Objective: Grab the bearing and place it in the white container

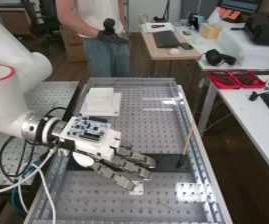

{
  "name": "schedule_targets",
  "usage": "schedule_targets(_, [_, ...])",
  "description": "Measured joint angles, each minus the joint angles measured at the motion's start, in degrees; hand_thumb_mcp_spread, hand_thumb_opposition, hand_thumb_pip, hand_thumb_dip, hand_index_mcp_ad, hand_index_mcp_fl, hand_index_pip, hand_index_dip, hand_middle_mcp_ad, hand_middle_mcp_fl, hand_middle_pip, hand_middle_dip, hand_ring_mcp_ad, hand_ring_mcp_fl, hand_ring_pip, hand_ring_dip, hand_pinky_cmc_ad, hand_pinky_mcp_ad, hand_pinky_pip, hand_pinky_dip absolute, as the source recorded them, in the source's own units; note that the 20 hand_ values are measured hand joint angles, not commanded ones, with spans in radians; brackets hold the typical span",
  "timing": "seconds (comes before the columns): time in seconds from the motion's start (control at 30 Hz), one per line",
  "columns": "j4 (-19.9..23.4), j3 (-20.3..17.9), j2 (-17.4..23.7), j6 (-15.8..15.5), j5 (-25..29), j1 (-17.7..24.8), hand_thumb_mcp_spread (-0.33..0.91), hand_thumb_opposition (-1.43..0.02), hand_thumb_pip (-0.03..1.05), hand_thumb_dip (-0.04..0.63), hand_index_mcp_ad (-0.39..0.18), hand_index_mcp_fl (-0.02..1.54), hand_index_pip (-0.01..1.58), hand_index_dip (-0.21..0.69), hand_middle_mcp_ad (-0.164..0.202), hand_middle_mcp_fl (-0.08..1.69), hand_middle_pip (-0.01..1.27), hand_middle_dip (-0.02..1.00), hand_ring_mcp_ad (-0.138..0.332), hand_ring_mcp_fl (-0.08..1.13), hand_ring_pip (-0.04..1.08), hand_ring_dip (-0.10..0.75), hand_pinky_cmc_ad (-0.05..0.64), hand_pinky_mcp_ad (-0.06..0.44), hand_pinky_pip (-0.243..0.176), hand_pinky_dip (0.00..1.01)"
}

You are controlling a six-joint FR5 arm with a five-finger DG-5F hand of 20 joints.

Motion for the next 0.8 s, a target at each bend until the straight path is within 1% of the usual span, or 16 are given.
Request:
schedule_targets(0.23, [-0.88, -0.81, 3.47, 0.16, -1.58, 0.22, 0.39, -0.84, 0.59, 0.250, -0.101, 0.34, 1.36, 0.204, -0.002, 0.06, 0.10, 0.14, 0.093, 0.02, 0.09, 0.037, 0.332, 0.216, -0.073, 0.14])
schedule_targets(0.43, [-1.98, -3.27, 8.79, 0.36, -1.27, 2.21, 0.39, -0.84, 0.59, 0.253, -0.101, 0.34, 1.36, 0.204, -0.002, 0.06, 0.10, 0.14, 0.093, 0.02, 0.09, 0.037, 0.332, 0.216, -0.073, 0.14])
schedule_targets(0.5, [-2.26, -4.33, 10.65, 0.35, -0.53, 3.47, 0.39, -0.84, 0.60, 0.250, -0.101, 0.34, 1.36, 0.204, -0.002, 0.05, 0.10, 0.14, 0.093, 0.02, 0.09, 0.037, 0.328, 0.216, -0.073, 0.13])
schedule_targets(0.57, [-2.65, -5.82, 13.03, 0.32, 1.02, 5.70, 0.39, -0.84, 0.60, 0.250, -0.101, 0.34, 1.36, 0.204, -0.002, 0.06, 0.10, 0.14, 0.093, 0.02, 0.09, 0.037, 0.318, 0.216, -0.072, 0.13])
schedule_targets(0.6, [-2.84, -6.58, 14.18, 0.27, 2.08, 7.03, 0.39, -0.83, 0.60, 0.253, -0.101, 0.34, 1.36, 0.204, -0.002, 0.06, 0.10, 0.14, 0.093, 0.02, 0.09, 0.037, 0.318, 0.216, -0.063, 0.14])
schedule_targets(0.8, [-3.56, -9.22, 18.05, -0.13, 7.88, 13.23, 0.39, -0.84, 0.60, 0.250, -0.101, 0.34, 1.36, 0.204, -0.005, 0.06, 0.10, 0.14, 0.086, 0.02, 0.09, 0.037, 0.318, 0.216, -0.063, 0.14])
